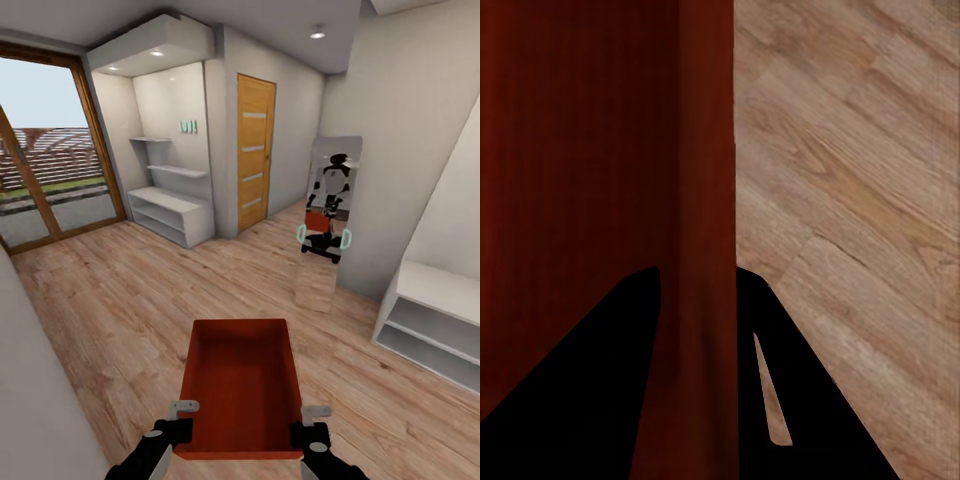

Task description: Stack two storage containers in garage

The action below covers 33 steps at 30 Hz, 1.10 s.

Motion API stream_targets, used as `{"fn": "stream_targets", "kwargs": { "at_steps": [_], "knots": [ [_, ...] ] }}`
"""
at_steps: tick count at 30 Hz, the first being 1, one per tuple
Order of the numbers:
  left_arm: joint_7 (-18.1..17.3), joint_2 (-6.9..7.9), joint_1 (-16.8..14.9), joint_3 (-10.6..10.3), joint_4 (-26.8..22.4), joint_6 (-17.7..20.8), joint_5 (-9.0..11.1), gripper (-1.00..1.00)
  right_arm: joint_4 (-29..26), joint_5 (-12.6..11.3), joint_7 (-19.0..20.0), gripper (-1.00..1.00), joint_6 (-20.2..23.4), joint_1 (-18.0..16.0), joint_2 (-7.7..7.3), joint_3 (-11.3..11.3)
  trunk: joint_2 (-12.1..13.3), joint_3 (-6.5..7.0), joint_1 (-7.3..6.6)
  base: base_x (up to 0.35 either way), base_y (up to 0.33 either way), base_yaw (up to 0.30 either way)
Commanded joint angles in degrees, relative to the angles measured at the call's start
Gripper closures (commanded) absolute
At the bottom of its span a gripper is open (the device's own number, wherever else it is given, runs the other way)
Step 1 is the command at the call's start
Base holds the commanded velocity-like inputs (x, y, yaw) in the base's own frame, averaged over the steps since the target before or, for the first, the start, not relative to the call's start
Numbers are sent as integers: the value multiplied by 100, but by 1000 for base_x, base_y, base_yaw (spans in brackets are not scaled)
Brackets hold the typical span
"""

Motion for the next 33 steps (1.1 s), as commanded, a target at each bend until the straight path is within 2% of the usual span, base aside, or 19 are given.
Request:
{"fn": "stream_targets", "kwargs": {
  "at_steps": [1,8,33],
  "knots": [
    [64,16,-1,-39,-25,-71,-102,100,32,-191,-91,100,-48,-10,-66,-55,-8,-9,5,323,0,271],
    [64,16,-1,-39,-25,-71,-102,100,32,-191,-88,100,-49,-8,-66,-55,-8,-9,5,323,0,182],
    [64,16,-1,-39,-16,-71,-102,100,32,-191,-84,100,-53,-8,-66,-52,-8,-9,5,323,0,3]
  ]
}}
